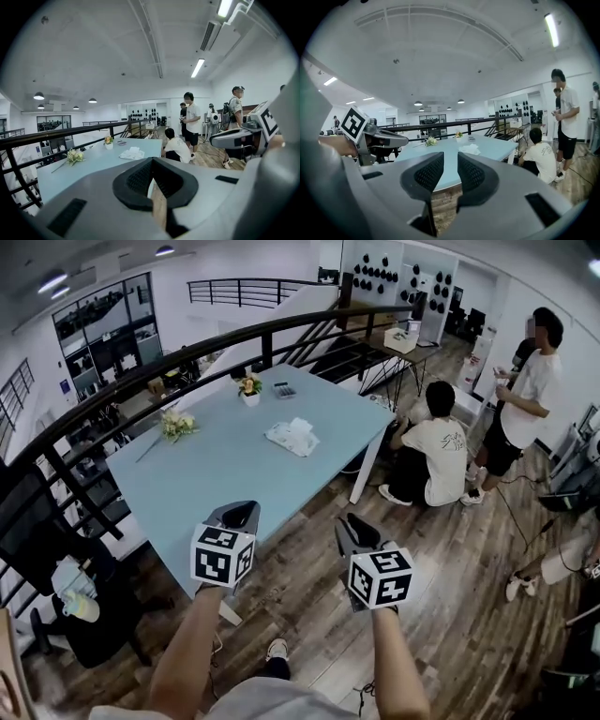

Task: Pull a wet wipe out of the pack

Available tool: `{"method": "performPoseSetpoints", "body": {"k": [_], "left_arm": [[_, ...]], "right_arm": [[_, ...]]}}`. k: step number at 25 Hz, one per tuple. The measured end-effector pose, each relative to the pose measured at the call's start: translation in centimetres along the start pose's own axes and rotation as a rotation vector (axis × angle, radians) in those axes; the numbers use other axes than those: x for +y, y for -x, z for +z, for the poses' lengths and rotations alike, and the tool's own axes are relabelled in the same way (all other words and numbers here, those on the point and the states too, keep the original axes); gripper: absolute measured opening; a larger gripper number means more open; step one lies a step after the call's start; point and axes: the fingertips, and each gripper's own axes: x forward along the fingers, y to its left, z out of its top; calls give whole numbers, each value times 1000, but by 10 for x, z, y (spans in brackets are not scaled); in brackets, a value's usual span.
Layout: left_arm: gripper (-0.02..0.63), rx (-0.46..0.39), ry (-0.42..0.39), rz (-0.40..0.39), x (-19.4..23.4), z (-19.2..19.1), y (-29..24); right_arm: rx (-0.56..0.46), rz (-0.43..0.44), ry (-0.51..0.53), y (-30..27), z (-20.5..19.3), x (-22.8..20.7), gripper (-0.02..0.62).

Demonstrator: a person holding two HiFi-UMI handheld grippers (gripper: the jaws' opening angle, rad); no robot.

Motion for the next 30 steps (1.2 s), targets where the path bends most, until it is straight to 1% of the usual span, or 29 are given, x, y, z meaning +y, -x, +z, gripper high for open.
{"method": "performPoseSetpoints", "body": {"k": [8,11,13,19,21,28,30], "left_arm": [[-6,4,-8,-23,45,17,-47],[-6,8,-11,-39,55,17,-62],[-6,8,-13,-48,60,18,-69],[-6,18,-30,-72,74,19,-92],[-6,19,-36,-73,78,20,-96],[-6,15,-38,-74,88,24,-103],[-6,17,-38,-70,92,23,-104]], "right_arm": [[1,-13,-14,-62,19,-8,98],[-3,-22,-20,-80,22,-9,101],[-10,-30,-24,-89,25,-9,126],[-1,-33,-38,-120,26,-9,146],[5,-26,-40,-128,26,-7,156],[8,-34,-46,-138,29,-7,163],[8,-28,-55,-142,30,-7,201]]}}
